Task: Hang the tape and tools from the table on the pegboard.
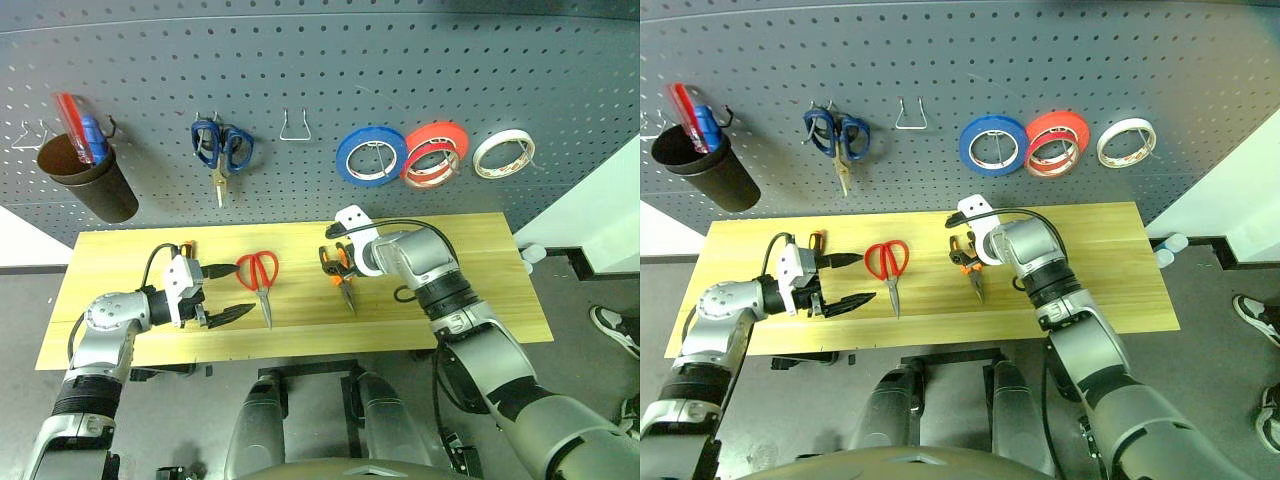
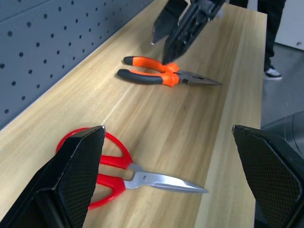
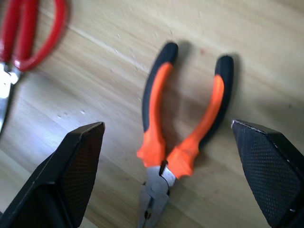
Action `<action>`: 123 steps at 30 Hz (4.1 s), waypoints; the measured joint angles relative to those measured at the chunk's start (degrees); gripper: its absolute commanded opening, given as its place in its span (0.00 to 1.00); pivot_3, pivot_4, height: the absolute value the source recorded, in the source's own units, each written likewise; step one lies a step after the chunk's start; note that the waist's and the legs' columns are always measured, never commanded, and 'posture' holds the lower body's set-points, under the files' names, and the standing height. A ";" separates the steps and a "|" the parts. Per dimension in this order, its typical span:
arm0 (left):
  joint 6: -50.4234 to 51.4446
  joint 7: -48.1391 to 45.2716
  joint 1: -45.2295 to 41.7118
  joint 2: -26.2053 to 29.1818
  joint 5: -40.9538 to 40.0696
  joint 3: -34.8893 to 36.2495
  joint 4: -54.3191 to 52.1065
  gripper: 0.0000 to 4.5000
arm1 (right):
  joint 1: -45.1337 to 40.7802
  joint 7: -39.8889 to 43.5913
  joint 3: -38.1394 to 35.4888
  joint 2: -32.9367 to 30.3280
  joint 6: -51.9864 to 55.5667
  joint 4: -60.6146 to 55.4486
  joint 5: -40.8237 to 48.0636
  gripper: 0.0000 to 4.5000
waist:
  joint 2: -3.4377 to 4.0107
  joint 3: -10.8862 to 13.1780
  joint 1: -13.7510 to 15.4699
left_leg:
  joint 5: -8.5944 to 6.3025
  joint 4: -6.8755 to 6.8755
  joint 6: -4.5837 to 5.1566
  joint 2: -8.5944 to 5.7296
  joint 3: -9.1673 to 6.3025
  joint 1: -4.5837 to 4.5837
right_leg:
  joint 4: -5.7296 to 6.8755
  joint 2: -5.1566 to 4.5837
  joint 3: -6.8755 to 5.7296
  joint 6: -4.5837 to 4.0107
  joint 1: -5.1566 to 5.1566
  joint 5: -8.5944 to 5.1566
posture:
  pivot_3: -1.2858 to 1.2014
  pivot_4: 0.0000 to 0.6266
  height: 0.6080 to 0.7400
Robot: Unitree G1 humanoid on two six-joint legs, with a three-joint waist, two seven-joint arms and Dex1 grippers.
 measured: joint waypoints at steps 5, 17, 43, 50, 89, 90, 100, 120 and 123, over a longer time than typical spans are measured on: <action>-0.26 -0.04 -1.54 0.00 1.02 -0.25 1.73 1.00 | 0.00 -0.81 -0.03 0.86 -0.88 3.04 -1.13 0.99 | 0.00 0.00 -0.22 | 0.00 -0.04 0.00 0.00 0.00 0.00 | -0.02 0.00 0.00 -0.01 -0.01 -0.01 | 0.58 0.52 1.00; -1.66 -0.05 -2.27 0.00 2.09 -0.92 2.84 1.00 | -2.33 -1.47 -0.27 3.78 -4.16 9.80 -2.42 0.99 | 0.02 0.05 -0.34 | 0.00 -0.11 0.00 0.00 -0.02 0.00 | -0.02 0.01 -0.01 -0.04 -0.04 -0.04 | 0.58 0.52 1.00; -6.61 2.65 -2.90 0.21 3.60 -1.52 7.56 1.00 | -4.38 7.73 8.05 5.28 -4.23 12.67 -11.08 0.48 | -0.01 0.03 -0.06 | 0.00 -0.32 0.00 0.00 -0.03 -0.02 | -0.04 0.02 -0.07 -0.08 -0.14 -0.09 | 0.59 0.39 1.00; -7.53 2.46 -3.51 0.07 2.00 -0.48 6.49 1.00 | -1.09 18.79 3.36 -7.44 8.03 -22.31 -1.72 0.48 | -0.18 -0.17 0.33 | 0.00 -0.16 -0.01 -0.01 -0.10 -0.35 | -0.10 -0.02 -0.22 0.19 -0.20 0.01 | 0.57 0.26 1.00; 17.98 10.49 3.20 6.25 -21.27 19.91 -23.21 1.00 | -15.78 -0.89 -14.14 5.53 -15.38 -18.98 9.94 0.48 | -0.91 -7.87 -1.30 | 0.02 -0.06 -0.06 0.05 -0.06 0.65 | -0.40 0.03 -0.30 -0.06 0.88 0.38 | 0.59 0.05 1.00; 17.59 10.61 3.18 6.25 -20.67 19.93 -22.25 1.00 | -16.03 -1.21 -13.40 6.03 -16.49 -18.01 9.38 0.48 | -0.92 -7.89 -1.30 | 0.02 -0.06 -0.06 0.04 -0.06 0.66 | -0.39 0.04 -0.30 -0.07 0.88 0.38 | 0.59 0.05 1.00; 13.52 12.09 -0.20 5.53 -16.53 19.77 -17.28 1.00 | -19.61 -7.24 -11.24 10.16 -33.27 -3.21 2.84 0.48 | -1.02 -7.98 -1.08 | 0.05 -0.07 -0.13 0.04 -0.06 0.66 | -0.35 0.03 -0.30 -0.05 0.88 0.39 | 0.60 0.06 1.00; 12.40 13.96 3.43 4.27 -13.75 19.20 -18.11 1.00 | -20.96 -12.27 -11.16 12.34 -42.95 11.20 -0.71 0.48 | -1.04 -7.99 -0.98 | 0.06 -0.14 -0.14 0.06 -0.11 1.32 | -0.31 0.03 -0.31 -0.17 1.50 0.43 | 0.60 0.09 1.00; 12.32 14.02 3.49 4.23 -13.18 19.03 -18.11 1.00 | -20.52 -12.35 -10.62 12.29 -41.88 11.13 -1.75 0.48 | -1.04 -7.99 -0.92 | 0.06 -0.13 -0.14 0.06 -0.11 1.33 | -0.32 0.02 -0.31 -0.17 1.52 0.43 | 0.60 0.09 1.00</action>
